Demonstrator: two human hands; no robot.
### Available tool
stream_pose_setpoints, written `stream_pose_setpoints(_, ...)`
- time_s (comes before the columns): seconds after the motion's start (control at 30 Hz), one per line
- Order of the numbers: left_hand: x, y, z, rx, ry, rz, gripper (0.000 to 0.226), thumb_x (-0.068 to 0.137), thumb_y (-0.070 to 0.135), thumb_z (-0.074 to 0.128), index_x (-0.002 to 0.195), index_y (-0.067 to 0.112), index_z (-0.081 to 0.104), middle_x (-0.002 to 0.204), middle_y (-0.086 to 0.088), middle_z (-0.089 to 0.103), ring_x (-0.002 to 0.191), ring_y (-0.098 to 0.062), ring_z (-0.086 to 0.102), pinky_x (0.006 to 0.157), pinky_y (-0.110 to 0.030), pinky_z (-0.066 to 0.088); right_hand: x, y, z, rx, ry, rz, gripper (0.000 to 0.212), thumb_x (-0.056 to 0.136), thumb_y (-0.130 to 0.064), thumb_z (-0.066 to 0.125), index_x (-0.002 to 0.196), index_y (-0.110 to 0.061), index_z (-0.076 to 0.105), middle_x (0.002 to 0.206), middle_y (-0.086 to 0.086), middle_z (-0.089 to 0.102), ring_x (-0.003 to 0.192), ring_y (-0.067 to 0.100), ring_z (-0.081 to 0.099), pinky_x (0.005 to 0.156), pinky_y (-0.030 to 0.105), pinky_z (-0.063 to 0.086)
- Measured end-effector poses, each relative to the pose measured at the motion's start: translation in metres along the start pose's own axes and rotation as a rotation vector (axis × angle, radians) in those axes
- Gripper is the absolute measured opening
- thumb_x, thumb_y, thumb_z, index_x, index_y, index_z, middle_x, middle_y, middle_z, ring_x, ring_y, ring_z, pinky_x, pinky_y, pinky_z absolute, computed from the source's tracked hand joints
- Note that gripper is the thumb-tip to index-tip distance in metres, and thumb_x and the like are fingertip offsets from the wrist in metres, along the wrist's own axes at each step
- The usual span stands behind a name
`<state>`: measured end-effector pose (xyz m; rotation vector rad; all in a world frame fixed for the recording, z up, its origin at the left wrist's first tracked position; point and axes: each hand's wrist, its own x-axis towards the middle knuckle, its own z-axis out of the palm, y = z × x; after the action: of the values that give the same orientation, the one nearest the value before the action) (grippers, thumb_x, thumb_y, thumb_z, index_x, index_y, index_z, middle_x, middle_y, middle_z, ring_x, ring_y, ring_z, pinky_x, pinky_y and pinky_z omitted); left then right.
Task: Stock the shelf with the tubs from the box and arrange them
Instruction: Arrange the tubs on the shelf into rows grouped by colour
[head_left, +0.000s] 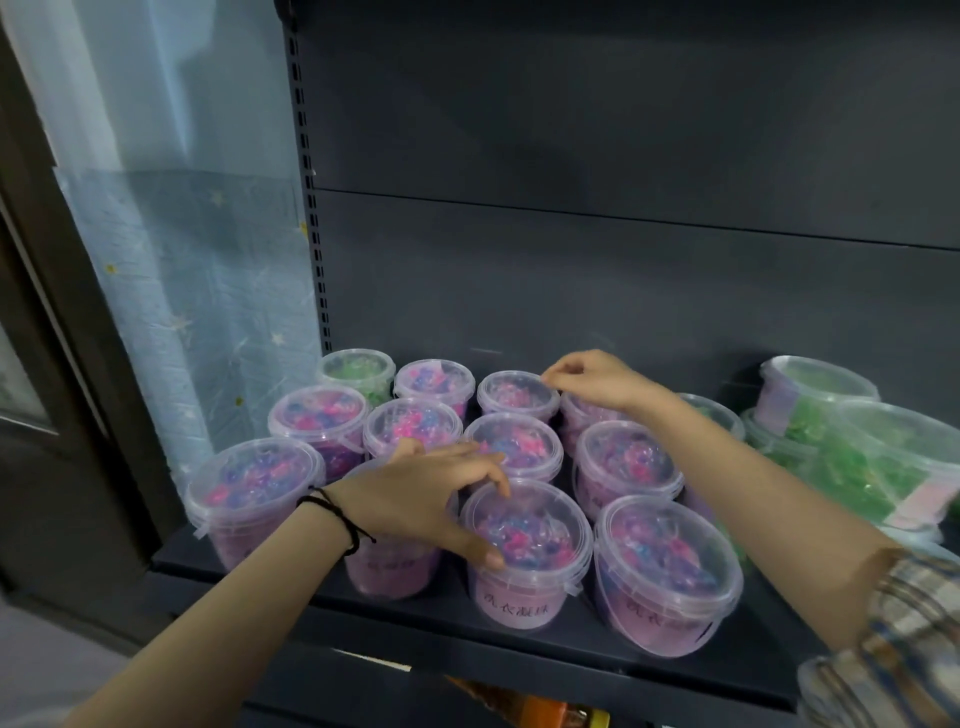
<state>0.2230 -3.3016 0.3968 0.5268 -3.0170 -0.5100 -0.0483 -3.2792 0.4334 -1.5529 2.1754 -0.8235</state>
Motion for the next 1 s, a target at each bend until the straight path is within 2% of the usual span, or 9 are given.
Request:
stream_pose_setpoints(0.13, 0.000, -0.003, 0.003, 0.054, 0.033, 0.030, 0.062, 0.064, 0.077, 0.062, 0.116, 0.049, 0.042, 0.133, 0.031, 0.035, 0.129, 0.007, 0.027, 0.093, -0.033, 0.016, 0.012, 0.012, -0.005, 0.019, 0.081, 0.040, 0.013, 0.088, -0.027, 0.062, 0.094, -0.020, 0.070, 0.109, 0.000, 0.069, 0.106, 0.015, 0.060, 0.091, 0.024, 0.042)
stream_pose_setpoints(0.23, 0.002, -0.005, 0.004, 0.093, 0.027, 0.026, 0.064, 0.063, 0.079, 0.060, 0.117, 0.052, 0.039, 0.133, 0.032, 0.029, 0.126, 0.007, 0.028, 0.095, -0.030, 0.016, 0.009, 0.012, 0.000, -0.016, -0.063, -0.070, 0.004, 0.085, -0.028, 0.068, 0.089, -0.028, 0.070, 0.102, -0.007, 0.071, 0.103, 0.011, 0.062, 0.101, 0.034, 0.046)
stream_pose_setpoints(0.33, 0.004, -0.005, 0.003, 0.071, 0.042, 0.030, 0.065, 0.063, 0.078, 0.061, 0.119, 0.051, 0.040, 0.133, 0.032, 0.030, 0.125, 0.007, 0.028, 0.096, -0.031, 0.016, -0.008, 0.000, 0.011, -0.061, -0.255, -0.184, 0.026, 0.082, -0.041, 0.072, 0.106, -0.031, 0.069, 0.113, -0.013, 0.064, 0.114, 0.007, 0.057, 0.101, 0.029, 0.044)
stream_pose_setpoints(0.47, 0.000, -0.013, -0.003, -0.070, 0.042, 0.042, 0.064, 0.065, 0.078, 0.056, 0.121, 0.048, 0.047, 0.138, 0.028, 0.036, 0.131, 0.008, 0.025, 0.104, -0.032, 0.015, -0.029, -0.023, 0.025, -0.244, -0.530, -0.288, 0.063, 0.075, -0.061, 0.068, 0.133, -0.045, 0.049, 0.147, -0.018, 0.036, 0.138, 0.002, 0.028, 0.115, 0.028, 0.023)
stream_pose_setpoints(0.63, -0.026, -0.058, -0.021, -0.051, 0.350, -0.032, 0.080, 0.063, 0.090, 0.037, 0.107, 0.030, 0.066, 0.119, 0.018, 0.059, 0.117, -0.002, 0.050, 0.105, -0.029, 0.036, -0.042, -0.037, 0.034, -0.462, -0.670, -0.224, 0.094, 0.076, -0.055, 0.072, 0.150, -0.041, 0.016, 0.158, -0.019, -0.003, 0.146, 0.007, 0.000, 0.119, 0.033, 0.011)
stream_pose_setpoints(0.73, -0.048, -0.092, -0.036, -0.002, 0.457, -0.204, 0.077, 0.057, 0.079, 0.039, 0.107, 0.027, 0.067, 0.117, 0.013, 0.061, 0.117, -0.011, 0.052, 0.105, -0.038, 0.037, -0.043, -0.040, 0.036, -0.513, -0.618, -0.232, 0.095, 0.070, -0.058, 0.075, 0.146, -0.046, 0.019, 0.156, -0.019, 0.005, 0.145, 0.010, 0.005, 0.119, 0.036, 0.014)
stream_pose_setpoints(0.87, -0.074, -0.149, -0.052, 0.044, 0.304, -0.437, 0.093, 0.050, 0.081, 0.034, 0.129, 0.036, 0.050, 0.142, 0.011, 0.044, 0.134, -0.013, 0.035, 0.112, -0.043, 0.027, -0.037, -0.057, 0.036, -0.423, -0.582, -0.180, 0.070, 0.078, -0.059, 0.068, 0.139, -0.043, 0.038, 0.151, -0.015, 0.025, 0.141, 0.007, 0.020, 0.117, 0.032, 0.020)
stream_pose_setpoints(0.93, -0.079, -0.167, -0.055, 0.062, 0.191, -0.432, 0.101, 0.049, 0.086, 0.034, 0.137, 0.039, 0.041, 0.151, 0.009, 0.031, 0.140, -0.013, 0.025, 0.115, -0.045, 0.020, -0.030, -0.072, 0.042, -0.258, -0.481, -0.182, 0.050, 0.086, -0.051, 0.062, 0.132, -0.035, 0.052, 0.140, -0.014, 0.042, 0.132, 0.003, 0.035, 0.112, 0.025, 0.027)
stream_pose_setpoints(1.0, -0.080, -0.174, -0.054, 0.012, 0.139, -0.361, 0.113, 0.043, 0.095, 0.032, 0.139, 0.036, 0.041, 0.146, 0.014, 0.032, 0.136, -0.006, 0.025, 0.115, -0.031, 0.017, -0.017, -0.087, 0.057, -0.148, -0.372, -0.190, 0.043, 0.088, -0.048, 0.060, 0.126, -0.027, 0.059, 0.129, -0.012, 0.054, 0.121, 0.006, 0.049, 0.108, 0.027, 0.036)
